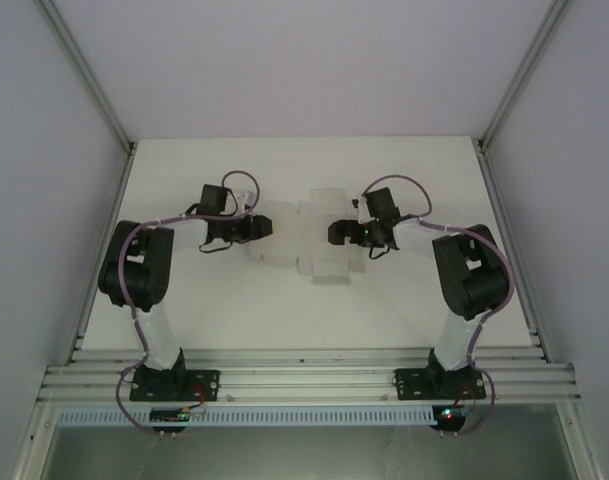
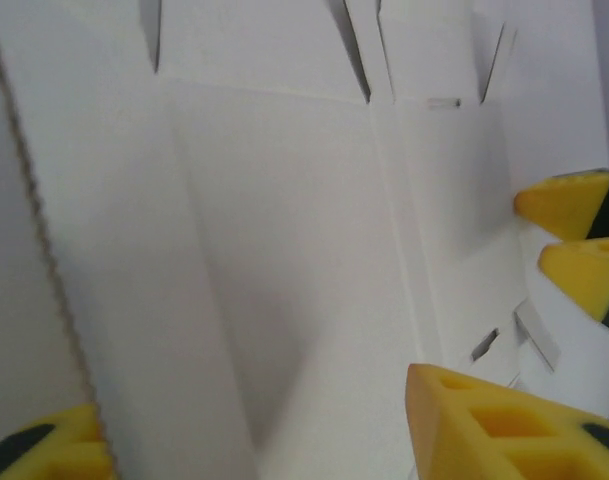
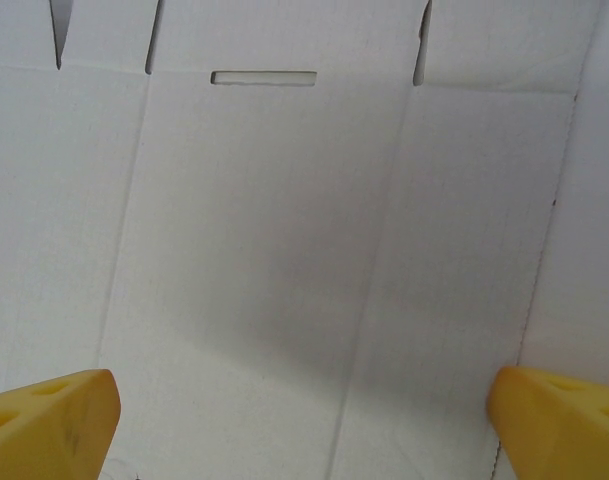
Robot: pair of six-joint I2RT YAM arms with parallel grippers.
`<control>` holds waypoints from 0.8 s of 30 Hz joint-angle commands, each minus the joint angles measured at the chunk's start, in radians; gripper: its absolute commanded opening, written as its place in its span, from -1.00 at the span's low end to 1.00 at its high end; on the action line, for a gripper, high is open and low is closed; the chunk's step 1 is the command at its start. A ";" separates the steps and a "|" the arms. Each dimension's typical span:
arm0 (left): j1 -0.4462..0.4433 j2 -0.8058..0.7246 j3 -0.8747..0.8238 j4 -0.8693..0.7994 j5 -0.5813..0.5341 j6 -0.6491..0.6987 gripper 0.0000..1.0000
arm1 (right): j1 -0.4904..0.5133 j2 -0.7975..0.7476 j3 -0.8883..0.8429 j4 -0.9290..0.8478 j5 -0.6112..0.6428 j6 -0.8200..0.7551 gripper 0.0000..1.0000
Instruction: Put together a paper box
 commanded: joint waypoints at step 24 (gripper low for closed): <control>-0.016 -0.534 -0.202 0.277 0.236 -0.042 -1.00 | -0.153 -0.705 -0.238 -0.151 -0.034 -0.058 0.98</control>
